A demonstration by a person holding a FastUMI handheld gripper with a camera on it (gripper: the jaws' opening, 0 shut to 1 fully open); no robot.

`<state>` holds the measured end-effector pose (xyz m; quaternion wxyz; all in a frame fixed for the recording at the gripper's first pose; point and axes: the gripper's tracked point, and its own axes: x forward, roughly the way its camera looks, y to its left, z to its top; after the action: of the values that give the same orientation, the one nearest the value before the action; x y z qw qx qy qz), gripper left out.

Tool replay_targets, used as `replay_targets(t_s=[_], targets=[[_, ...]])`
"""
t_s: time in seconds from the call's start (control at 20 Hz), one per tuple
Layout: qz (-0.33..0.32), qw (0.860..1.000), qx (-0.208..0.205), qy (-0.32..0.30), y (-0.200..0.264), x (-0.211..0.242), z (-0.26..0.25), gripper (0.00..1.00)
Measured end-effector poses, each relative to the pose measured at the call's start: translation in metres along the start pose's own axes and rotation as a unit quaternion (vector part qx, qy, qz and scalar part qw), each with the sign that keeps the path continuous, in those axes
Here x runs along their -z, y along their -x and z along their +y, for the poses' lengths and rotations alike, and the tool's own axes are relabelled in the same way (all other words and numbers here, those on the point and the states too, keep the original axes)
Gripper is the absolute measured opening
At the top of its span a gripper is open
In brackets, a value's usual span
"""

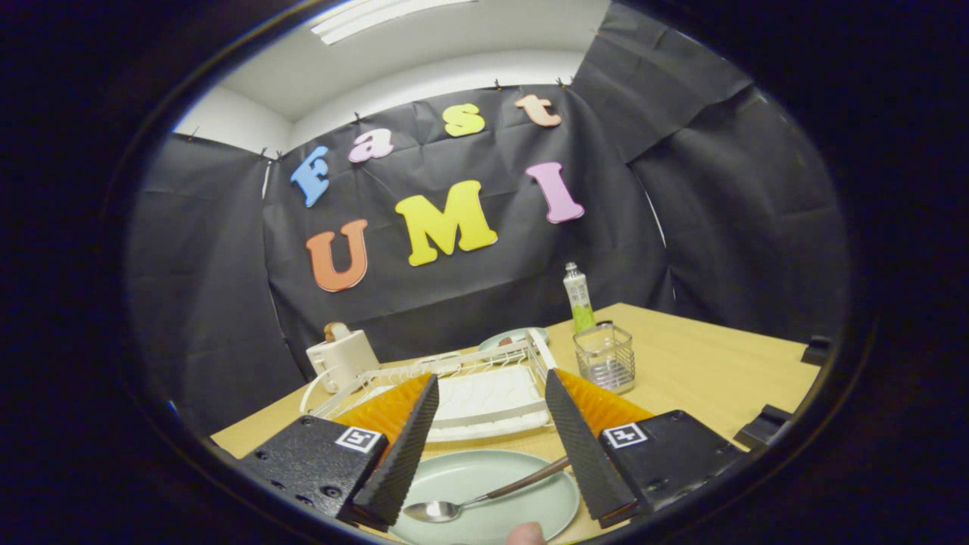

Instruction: Take the plate from the dish rack, then take the spoon from the basket and place it into the plate.

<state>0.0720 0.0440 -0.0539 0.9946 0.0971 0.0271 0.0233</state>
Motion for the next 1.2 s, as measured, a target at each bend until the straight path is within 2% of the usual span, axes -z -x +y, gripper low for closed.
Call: replay_targets(t_s=[0.1, 0.2, 0.45, 0.7, 0.9, 1.2], targets=[[-0.005, 1.0, 0.001, 0.028, 0.01, -0.006, 0.005, 0.98], [-0.007, 0.999, -0.005, 0.052, 0.023, -0.012, 0.014, 1.0], [-0.034, 0.996, -0.029, 0.077, 0.051, -0.032, 0.031, 1.0], [-0.055, 0.992, -0.028, 0.113, 0.076, -0.035, 0.034, 1.0], [-0.072, 0.99, -0.046, 0.111, 0.092, -0.04, 0.05, 1.0], [-0.089, 0.988, -0.043, 0.116, 0.099, -0.048, 0.065, 1.0]])
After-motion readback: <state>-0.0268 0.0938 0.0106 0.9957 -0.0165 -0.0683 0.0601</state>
